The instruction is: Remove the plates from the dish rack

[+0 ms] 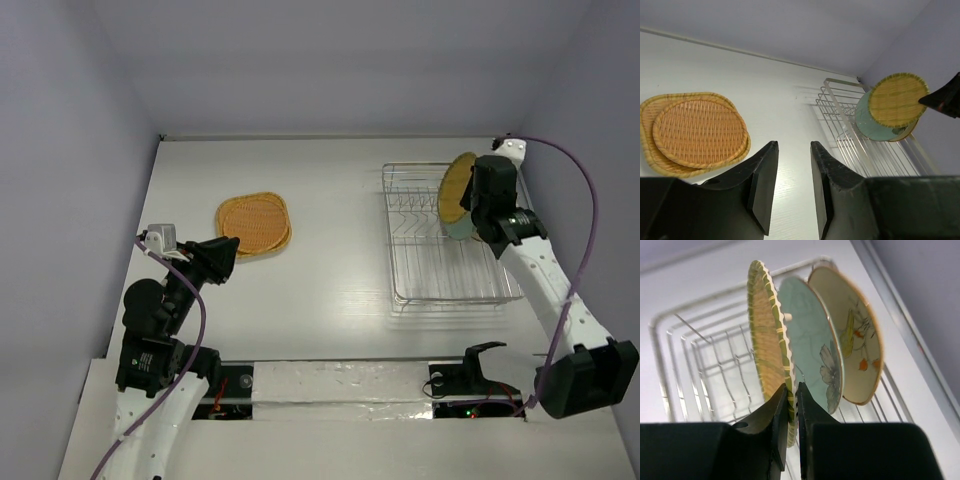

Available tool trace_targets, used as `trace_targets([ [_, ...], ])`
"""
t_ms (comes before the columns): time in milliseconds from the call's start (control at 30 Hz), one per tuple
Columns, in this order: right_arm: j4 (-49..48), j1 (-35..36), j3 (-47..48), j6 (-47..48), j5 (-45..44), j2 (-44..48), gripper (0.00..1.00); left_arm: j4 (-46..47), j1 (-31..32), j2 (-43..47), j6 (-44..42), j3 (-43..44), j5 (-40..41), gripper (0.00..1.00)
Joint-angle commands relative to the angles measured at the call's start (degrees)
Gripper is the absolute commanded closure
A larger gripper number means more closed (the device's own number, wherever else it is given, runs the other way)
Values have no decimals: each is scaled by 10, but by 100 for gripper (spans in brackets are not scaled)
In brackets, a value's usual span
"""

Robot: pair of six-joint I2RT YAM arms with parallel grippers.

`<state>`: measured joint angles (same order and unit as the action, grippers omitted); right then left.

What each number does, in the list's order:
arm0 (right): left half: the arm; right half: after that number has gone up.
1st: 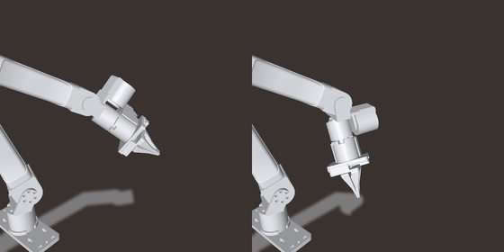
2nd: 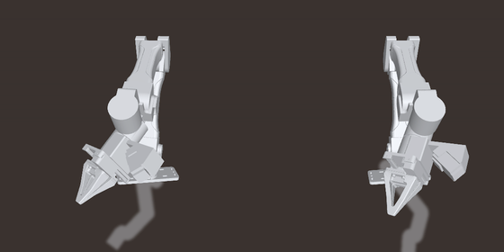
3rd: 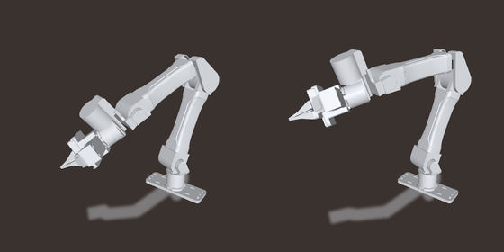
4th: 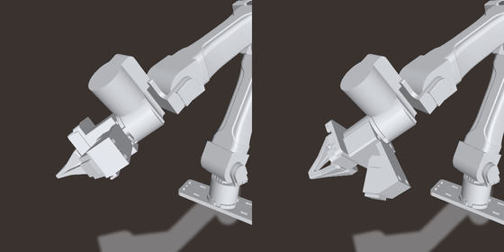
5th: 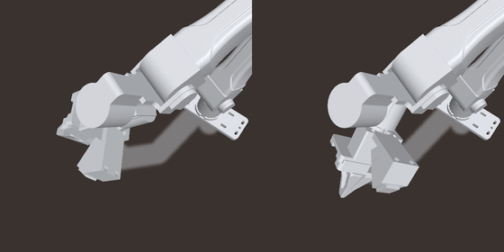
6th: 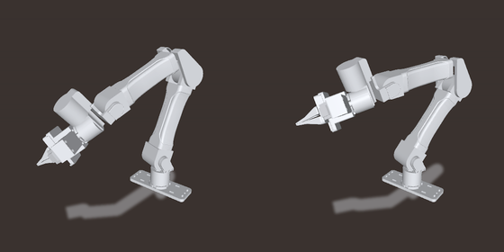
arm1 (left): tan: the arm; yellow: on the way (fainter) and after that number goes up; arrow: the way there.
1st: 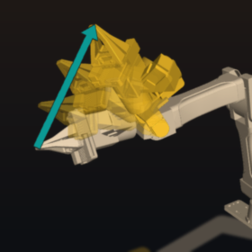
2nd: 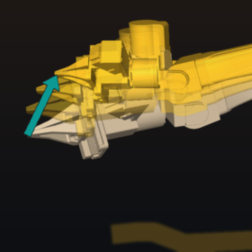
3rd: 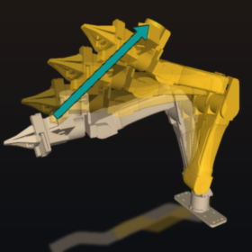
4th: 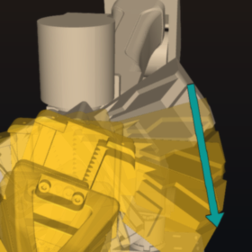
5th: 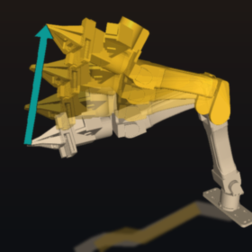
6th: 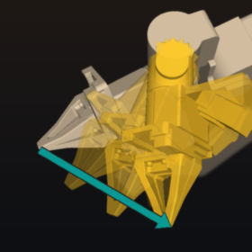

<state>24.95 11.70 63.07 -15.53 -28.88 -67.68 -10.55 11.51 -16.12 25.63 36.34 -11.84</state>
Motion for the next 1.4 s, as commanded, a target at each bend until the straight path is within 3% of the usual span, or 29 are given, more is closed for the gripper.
trace_targets([
  [0,-10,9,60,8,-10,53,100,25,-3,-6,-2,3,-7,71],
  [233,0,65,96,-10,-8,95,100,26,-3,-6,-1,2,-7,67],
  [400,-117,167,67,-69,118,63,100,29,-3,-6,-1,1,-12,59],
  [533,-240,240,71,-149,191,-38,100,27,-3,-4,-1,2,-8,55],
  [667,-364,285,130,-223,319,-209,100,25,-3,-1,-1,2,-4,53],
  [767,-408,316,189,-271,343,-311,100,25,-3,-2,0,2,-3,53],
  [1033,-450,331,283,-376,370,-487,100,25,-8,-1,0,1,-6,53],
  [1367,-433,331,296,-408,338,-562,97,26,-8,-1,0,1,-6,53],
])
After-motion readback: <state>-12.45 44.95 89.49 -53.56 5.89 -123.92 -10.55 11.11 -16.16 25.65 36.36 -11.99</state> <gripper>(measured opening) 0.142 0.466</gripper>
